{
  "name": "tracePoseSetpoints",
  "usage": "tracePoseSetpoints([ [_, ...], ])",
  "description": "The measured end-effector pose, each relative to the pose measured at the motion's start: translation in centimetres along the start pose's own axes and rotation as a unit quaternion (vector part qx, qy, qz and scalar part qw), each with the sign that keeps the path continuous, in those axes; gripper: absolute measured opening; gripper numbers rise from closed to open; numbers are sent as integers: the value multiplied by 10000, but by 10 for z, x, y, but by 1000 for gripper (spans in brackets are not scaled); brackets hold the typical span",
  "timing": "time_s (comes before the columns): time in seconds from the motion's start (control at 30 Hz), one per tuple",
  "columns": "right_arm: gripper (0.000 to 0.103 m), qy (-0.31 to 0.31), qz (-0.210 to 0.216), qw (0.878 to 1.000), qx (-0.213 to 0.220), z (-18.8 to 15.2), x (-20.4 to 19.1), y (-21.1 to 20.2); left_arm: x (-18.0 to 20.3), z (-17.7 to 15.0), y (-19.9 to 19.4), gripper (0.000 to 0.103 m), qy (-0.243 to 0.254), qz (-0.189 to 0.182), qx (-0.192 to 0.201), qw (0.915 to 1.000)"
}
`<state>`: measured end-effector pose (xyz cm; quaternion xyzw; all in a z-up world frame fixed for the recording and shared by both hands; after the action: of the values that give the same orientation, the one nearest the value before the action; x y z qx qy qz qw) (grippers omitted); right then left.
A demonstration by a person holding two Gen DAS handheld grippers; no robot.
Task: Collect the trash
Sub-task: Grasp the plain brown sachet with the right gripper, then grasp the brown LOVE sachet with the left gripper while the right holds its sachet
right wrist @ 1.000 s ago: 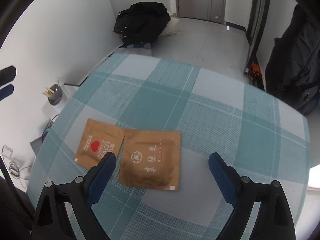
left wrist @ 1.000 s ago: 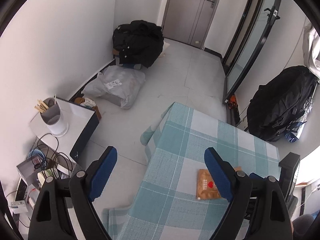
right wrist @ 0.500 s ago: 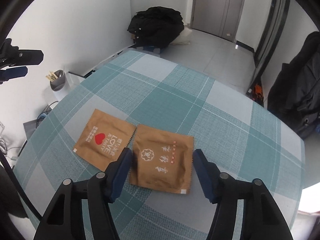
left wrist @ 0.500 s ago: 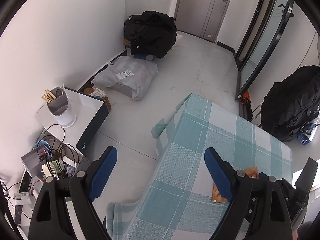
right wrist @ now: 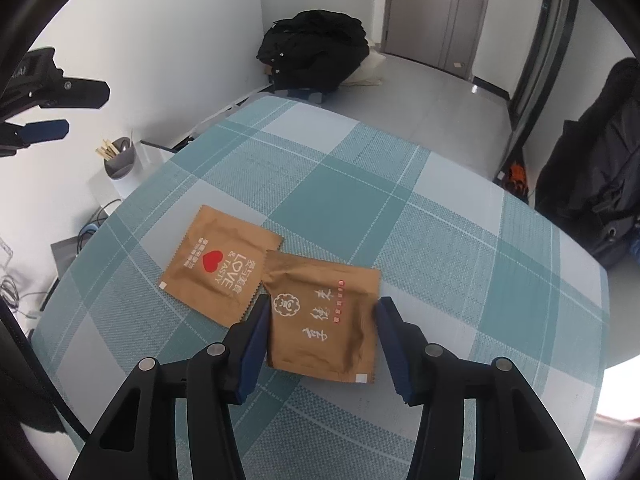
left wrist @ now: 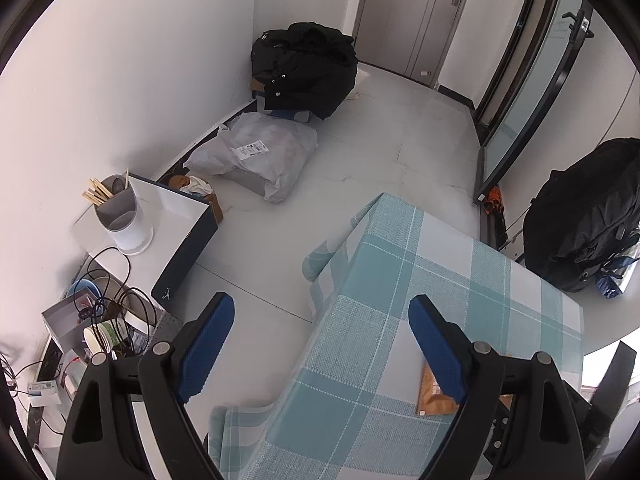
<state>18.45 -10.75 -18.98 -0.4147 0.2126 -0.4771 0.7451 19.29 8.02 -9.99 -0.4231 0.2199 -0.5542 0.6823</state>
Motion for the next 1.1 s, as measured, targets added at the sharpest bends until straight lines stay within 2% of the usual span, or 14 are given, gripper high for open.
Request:
tracePoseSetpoints([
  [0.17,51,124,158,9995,261,4,4,-15,10,-6,11,87,99,-121,-284,9995],
  [0.3,51,248,90,9987,433,8,14,-29,21,-15,22,87,254,-273,-650,9972],
  [0.37,51,376,65,9980,499,8,23,-36,30,-21,24,87,433,-351,-652,9963],
  [0.53,51,764,-59,9941,763,4,53,-54,57,-40,36,87,855,-451,-990,9904],
  [0.63,51,1073,-53,9906,852,0,72,-62,72,-48,42,87,1090,-632,-1265,9839],
  [0.87,51,1293,-59,9868,970,-7,96,-74,91,-66,59,87,1727,-232,-1445,9740],
  [0.93,51,1308,-59,9865,980,-8,100,-75,98,-72,59,89,2040,-89,-1339,9697],
  [1.1,51,1368,-39,9855,1007,-11,106,-79,103,-73,57,89,2255,-229,-1286,9655],
])
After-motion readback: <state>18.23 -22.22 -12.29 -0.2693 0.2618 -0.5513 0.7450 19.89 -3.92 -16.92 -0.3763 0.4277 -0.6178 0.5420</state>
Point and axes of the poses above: each gripper's, at about its wrist camera, not at the fingertips, and y roughly the way its jaws point, x to its right, z to its top, the point moved 2 cm from there along y, roughly the way its jaws point, and after that the axes turned 3 degrees about -y, right-handed, at the moved point
